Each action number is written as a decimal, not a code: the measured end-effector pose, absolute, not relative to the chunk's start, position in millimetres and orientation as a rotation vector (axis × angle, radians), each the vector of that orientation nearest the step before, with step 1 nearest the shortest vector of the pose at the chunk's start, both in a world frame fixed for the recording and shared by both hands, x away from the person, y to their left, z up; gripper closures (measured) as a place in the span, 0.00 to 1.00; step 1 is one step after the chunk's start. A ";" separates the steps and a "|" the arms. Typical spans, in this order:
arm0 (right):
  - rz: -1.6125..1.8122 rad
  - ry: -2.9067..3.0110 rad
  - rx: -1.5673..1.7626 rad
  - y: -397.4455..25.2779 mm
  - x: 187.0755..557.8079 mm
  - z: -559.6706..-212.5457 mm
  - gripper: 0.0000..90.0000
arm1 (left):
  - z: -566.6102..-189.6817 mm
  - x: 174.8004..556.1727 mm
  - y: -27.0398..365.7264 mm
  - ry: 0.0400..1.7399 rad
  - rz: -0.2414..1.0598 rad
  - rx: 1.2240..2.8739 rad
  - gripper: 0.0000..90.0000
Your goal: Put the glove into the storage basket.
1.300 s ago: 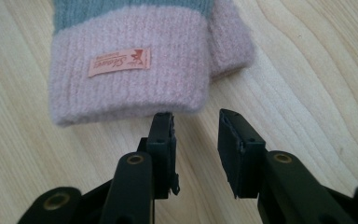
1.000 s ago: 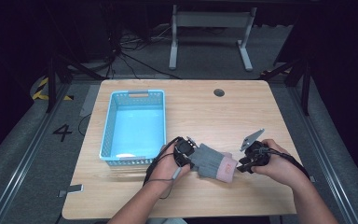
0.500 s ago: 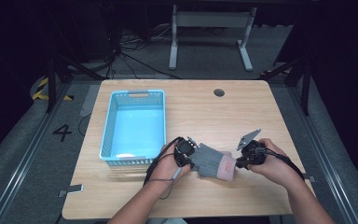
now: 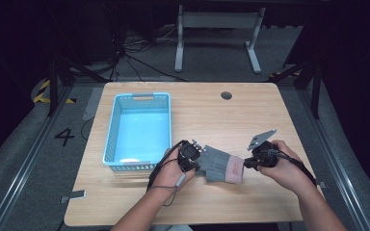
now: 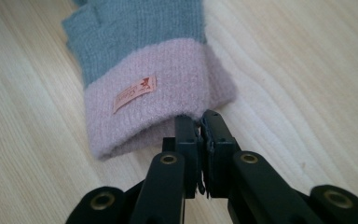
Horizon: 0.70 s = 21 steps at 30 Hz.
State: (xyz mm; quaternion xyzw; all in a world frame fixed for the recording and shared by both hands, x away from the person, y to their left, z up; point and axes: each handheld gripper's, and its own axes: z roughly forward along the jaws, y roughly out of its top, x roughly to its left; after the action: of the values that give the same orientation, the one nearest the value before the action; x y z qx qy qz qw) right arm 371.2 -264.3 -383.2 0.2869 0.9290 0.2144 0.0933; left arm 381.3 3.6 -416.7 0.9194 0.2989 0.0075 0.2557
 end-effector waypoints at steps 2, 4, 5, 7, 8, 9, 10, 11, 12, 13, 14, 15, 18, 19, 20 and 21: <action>0.652 2.741 0.849 -264.7 371.6 -380.4 0.96 | -413.1 378.3 4.9 0.805 0.019 2.489 0.99; 0.665 2.724 0.853 -265.4 373.2 -379.0 0.96 | -410.2 374.8 5.7 0.801 0.025 2.482 0.99; 0.672 2.721 0.856 -266.0 374.7 -379.0 0.96 | -408.9 373.7 6.2 0.794 0.025 2.484 0.99; 0.682 2.710 0.861 -266.7 377.9 -380.1 0.97 | -407.2 371.1 6.7 0.792 0.021 2.478 0.99; 0.682 2.708 0.862 -266.7 378.8 -380.6 0.97 | -406.7 370.2 6.8 0.792 0.016 2.478 0.99; 0.685 2.703 0.865 -266.6 380.2 -381.5 0.97 | -406.6 369.6 6.8 0.789 0.008 2.480 0.99; 0.688 2.700 0.870 -266.4 381.3 -382.1 0.97 | -406.5 368.9 6.8 0.790 0.008 2.481 0.99; 0.692 2.694 0.867 -266.3 382.8 -383.0 0.97 | -406.4 368.4 6.7 0.787 0.006 2.483 0.99; 0.696 2.690 0.871 -266.3 384.2 -383.8 0.97 | -406.5 367.7 6.5 0.787 -0.002 2.484 0.99; 0.702 2.687 0.869 -266.4 386.3 -385.4 0.97 | -406.5 367.2 6.3 0.786 -0.004 2.484 0.99; 0.701 2.685 0.871 -266.3 387.4 -386.5 0.97 | -406.6 367.0 6.1 0.784 0.001 2.485 0.99; 0.699 2.690 0.882 -266.2 388.6 -388.4 0.97 | -406.9 366.9 5.9 0.784 -0.001 2.486 0.99; 0.698 2.692 0.895 -265.8 392.2 -393.7 0.97 | -408.2 367.5 5.1 0.776 -0.012 2.505 0.99; 0.699 2.695 0.899 -265.7 393.8 -396.4 0.97 | -408.9 367.1 4.4 0.787 -0.018 2.500 0.99; 0.696 2.697 0.902 -265.7 394.6 -397.8 0.97 | -409.8 367.9 4.0 0.779 -0.018 2.511 0.99; 0.691 2.699 0.904 -265.7 395.9 -400.2 0.97 | -410.9 368.5 3.3 0.779 -0.020 2.514 0.99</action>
State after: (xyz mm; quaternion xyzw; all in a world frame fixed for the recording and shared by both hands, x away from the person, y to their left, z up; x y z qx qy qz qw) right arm 395.9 -265.7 -400.2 0.3070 0.9162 0.2347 0.1062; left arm 368.5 3.3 -410.9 0.9243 0.2864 -0.0073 0.2520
